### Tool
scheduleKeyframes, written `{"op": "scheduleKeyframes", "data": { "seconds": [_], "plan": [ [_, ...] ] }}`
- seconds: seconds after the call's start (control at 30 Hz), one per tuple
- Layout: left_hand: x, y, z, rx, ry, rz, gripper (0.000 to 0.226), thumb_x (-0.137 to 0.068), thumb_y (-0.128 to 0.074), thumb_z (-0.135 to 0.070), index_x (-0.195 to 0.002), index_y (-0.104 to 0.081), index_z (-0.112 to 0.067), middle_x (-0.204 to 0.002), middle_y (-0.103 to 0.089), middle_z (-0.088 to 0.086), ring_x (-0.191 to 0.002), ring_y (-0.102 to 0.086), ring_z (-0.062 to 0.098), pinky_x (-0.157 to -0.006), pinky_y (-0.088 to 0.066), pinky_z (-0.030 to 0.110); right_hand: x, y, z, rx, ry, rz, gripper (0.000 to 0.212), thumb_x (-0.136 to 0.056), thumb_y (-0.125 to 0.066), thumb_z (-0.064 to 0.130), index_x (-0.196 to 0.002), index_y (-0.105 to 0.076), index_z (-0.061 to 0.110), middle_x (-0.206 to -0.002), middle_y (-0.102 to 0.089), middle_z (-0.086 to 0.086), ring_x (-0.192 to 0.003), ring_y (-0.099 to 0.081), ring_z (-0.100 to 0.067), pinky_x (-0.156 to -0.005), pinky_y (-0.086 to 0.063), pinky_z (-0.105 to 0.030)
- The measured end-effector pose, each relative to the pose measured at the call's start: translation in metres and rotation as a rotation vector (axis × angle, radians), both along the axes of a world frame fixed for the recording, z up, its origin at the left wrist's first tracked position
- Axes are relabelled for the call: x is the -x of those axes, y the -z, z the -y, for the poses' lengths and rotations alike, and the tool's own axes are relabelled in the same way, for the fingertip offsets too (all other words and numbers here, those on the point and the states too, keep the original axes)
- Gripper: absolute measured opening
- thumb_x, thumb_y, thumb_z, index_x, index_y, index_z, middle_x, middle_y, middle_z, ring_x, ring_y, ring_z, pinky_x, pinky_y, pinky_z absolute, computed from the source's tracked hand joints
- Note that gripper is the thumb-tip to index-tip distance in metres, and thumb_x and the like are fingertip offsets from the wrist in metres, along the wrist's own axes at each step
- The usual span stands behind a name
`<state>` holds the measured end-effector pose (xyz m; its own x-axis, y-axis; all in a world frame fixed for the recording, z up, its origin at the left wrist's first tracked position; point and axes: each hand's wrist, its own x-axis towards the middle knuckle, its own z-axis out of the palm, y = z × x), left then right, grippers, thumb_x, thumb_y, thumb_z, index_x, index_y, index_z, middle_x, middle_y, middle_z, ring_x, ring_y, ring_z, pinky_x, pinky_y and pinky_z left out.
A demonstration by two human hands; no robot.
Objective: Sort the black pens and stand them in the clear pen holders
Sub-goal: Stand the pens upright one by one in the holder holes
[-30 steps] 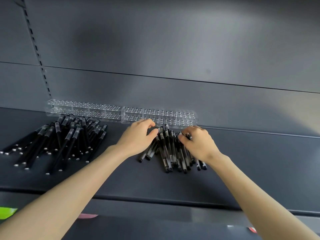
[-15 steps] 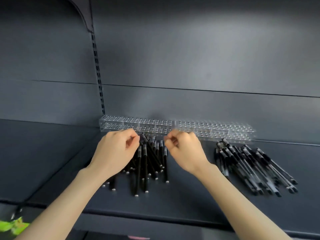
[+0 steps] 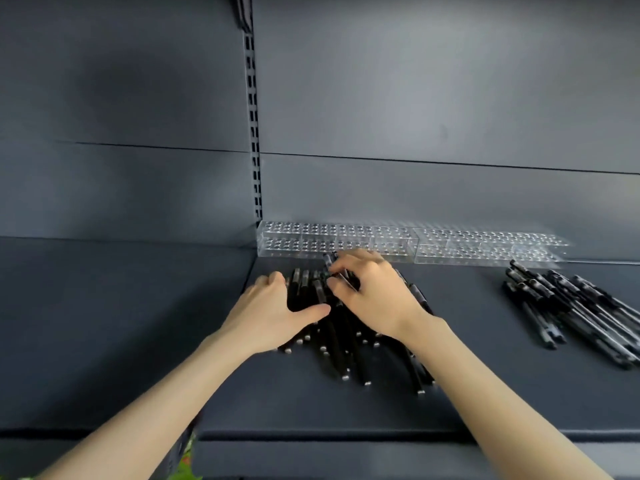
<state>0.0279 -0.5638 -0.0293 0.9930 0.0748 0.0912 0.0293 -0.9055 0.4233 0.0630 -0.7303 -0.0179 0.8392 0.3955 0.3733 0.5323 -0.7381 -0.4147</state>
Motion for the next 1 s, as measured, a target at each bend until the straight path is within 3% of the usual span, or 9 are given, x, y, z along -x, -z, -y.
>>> {"op": "scheduleKeyframes", "data": {
  "seconds": [0.13,0.2,0.27,0.33,0.4,0.5,0.6,0.7,1.0],
  "plan": [
    [-0.007,0.001,-0.005,0.121,-0.013,-0.051,0.079,-0.076,-0.062,-0.064,-0.127,-0.041,-0.008,-0.127,-0.048,0.006,-0.115,-0.049,0.022,-0.087,-0.043,0.030,-0.008,0.003,-0.007,0.120,0.018,-0.088,0.039,-0.094,-0.051,0.036,-0.131,-0.053,0.023,-0.149,-0.037,0.002,-0.138,-0.029,-0.026,-0.113,-0.020,-0.040],
    [-0.010,0.002,-0.010,0.177,-0.013,-0.064,0.064,-0.074,-0.068,-0.057,-0.114,-0.046,-0.012,-0.116,-0.053,0.004,-0.107,-0.053,0.021,-0.089,-0.046,0.034,-0.008,0.006,-0.009,0.173,0.033,-0.101,0.041,-0.095,-0.048,0.039,-0.133,-0.050,0.026,-0.152,-0.031,0.005,-0.140,-0.025,-0.025,-0.115,-0.015,-0.040],
    [-0.014,0.004,-0.015,0.228,-0.008,-0.067,0.052,-0.072,-0.073,-0.052,-0.096,-0.041,-0.018,-0.099,-0.054,0.002,-0.091,-0.055,0.020,-0.083,-0.046,0.033,-0.007,0.007,-0.010,0.202,0.058,-0.095,0.042,-0.096,-0.046,0.041,-0.135,-0.048,0.027,-0.153,-0.030,0.007,-0.139,-0.023,-0.024,-0.113,-0.017,-0.040],
    [-0.019,0.006,-0.019,0.294,0.007,-0.087,0.049,-0.070,-0.076,-0.047,-0.089,-0.040,-0.020,-0.087,-0.054,0.003,-0.073,-0.049,0.017,-0.070,-0.042,0.028,-0.006,0.007,-0.011,0.212,0.069,-0.083,0.043,-0.096,-0.045,0.043,-0.135,-0.047,0.028,-0.151,-0.031,0.007,-0.138,-0.025,-0.024,-0.112,-0.020,-0.040],
    [-0.024,0.007,-0.021,0.353,0.006,-0.105,0.044,-0.069,-0.078,-0.043,-0.088,-0.051,-0.014,-0.085,-0.064,0.011,-0.055,-0.050,0.014,-0.062,-0.041,0.026,-0.006,0.008,-0.012,0.222,0.068,-0.082,0.045,-0.095,-0.044,0.047,-0.136,-0.046,0.028,-0.152,-0.031,0.006,-0.137,-0.026,-0.024,-0.112,-0.023,-0.040],
    [-0.027,0.005,-0.023,0.352,0.020,-0.126,0.036,-0.071,-0.077,-0.038,-0.071,-0.059,-0.008,-0.062,-0.055,0.006,-0.039,-0.046,0.011,-0.056,-0.038,0.024,-0.007,0.009,-0.011,0.247,0.063,-0.094,0.054,-0.092,-0.044,0.055,-0.138,-0.043,0.028,-0.154,-0.027,0.003,-0.138,-0.024,-0.026,-0.113,-0.022,-0.043],
    [-0.028,0.002,-0.023,0.328,0.009,-0.141,0.037,-0.073,-0.075,-0.032,-0.055,-0.051,-0.010,-0.051,-0.046,0.004,-0.036,-0.045,0.010,-0.056,-0.035,0.024,-0.009,0.010,-0.010,0.293,0.055,-0.077,0.056,-0.091,-0.045,0.055,-0.140,-0.039,0.028,-0.155,-0.026,0.002,-0.139,-0.023,-0.026,-0.113,-0.023,-0.042],
    [-0.028,0.002,-0.025,0.344,-0.008,-0.133,0.047,-0.073,-0.071,-0.025,-0.051,-0.031,-0.016,-0.057,-0.029,0.009,-0.037,-0.040,0.015,-0.058,-0.030,0.026,-0.008,0.010,-0.010,0.297,0.053,-0.072,0.055,-0.092,-0.045,0.054,-0.140,-0.039,0.027,-0.154,-0.027,0.001,-0.138,-0.024,-0.026,-0.112,-0.023,-0.041],
    [-0.019,0.004,-0.037,0.528,-0.025,-0.097,0.054,-0.075,-0.074,-0.022,-0.048,-0.027,-0.018,-0.060,-0.017,0.007,-0.064,-0.022,0.023,-0.055,-0.020,0.029,-0.005,0.007,-0.010,0.309,0.046,-0.046,0.053,-0.093,-0.044,0.051,-0.141,-0.038,0.028,-0.153,-0.027,0.005,-0.138,-0.022,-0.024,-0.111,-0.017,-0.038]
  ]
}}
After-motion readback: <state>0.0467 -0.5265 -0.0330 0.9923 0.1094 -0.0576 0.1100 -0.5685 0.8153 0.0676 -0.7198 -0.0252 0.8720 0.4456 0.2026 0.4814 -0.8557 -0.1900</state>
